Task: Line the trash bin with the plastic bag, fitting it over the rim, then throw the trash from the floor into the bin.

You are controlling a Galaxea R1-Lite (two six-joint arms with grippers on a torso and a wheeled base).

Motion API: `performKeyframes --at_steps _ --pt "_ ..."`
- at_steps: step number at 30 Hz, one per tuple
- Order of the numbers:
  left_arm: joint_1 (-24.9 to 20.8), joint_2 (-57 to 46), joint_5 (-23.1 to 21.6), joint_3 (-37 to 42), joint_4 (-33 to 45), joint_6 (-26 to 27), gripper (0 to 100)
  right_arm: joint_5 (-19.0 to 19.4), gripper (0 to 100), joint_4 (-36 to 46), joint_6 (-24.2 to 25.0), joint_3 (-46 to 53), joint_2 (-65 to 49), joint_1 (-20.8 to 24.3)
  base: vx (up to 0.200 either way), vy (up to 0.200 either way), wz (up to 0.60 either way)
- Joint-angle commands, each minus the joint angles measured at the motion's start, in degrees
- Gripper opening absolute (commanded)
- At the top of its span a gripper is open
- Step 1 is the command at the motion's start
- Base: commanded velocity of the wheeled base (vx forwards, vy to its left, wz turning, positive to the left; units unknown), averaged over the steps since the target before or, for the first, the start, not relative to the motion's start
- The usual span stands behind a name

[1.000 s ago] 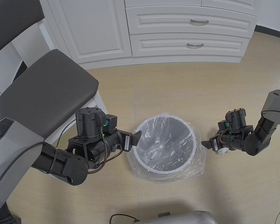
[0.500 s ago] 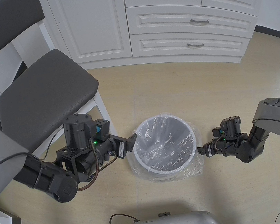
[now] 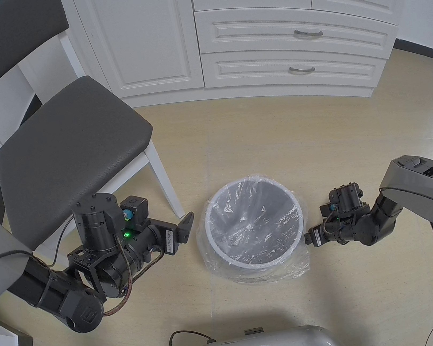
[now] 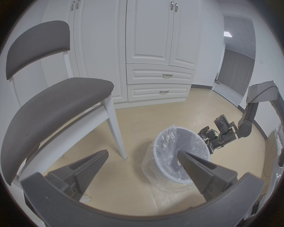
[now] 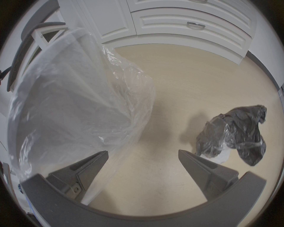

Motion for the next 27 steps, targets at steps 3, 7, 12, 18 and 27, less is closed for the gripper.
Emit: performKeyframes --at_steps 3,7,12,18,27 --pt "1.2 -1.2 0.1 0.5 -0.8 0.1 100 -4.1 100 7.2 -1.6 -15.1 7.3 -1.3 0.000 0.000 0.00" --pt "1.5 -1.9 0.0 0.6 -0.9 0.0 100 -4.4 100 13.9 -2.2 -25.9 12.2 -1.8 0.000 0.000 0.00" --pt "1.1 -1.9 0.0 1.8 -3.2 -0.5 100 -4.5 100 17.1 -1.7 -35.8 17.4 -1.6 0.000 0.000 0.00" --pt "0.3 -1.8 0.0 7.6 -12.3 -1.6 100 -3.9 100 16.7 1.9 -38.3 18.6 -1.7 0.000 0.000 0.00" --pt "0.6 -0.1 3.2 15.6 -24.0 -1.5 100 -3.8 100 16.8 11.8 -45.0 21.3 -0.9 0.000 0.000 0.00"
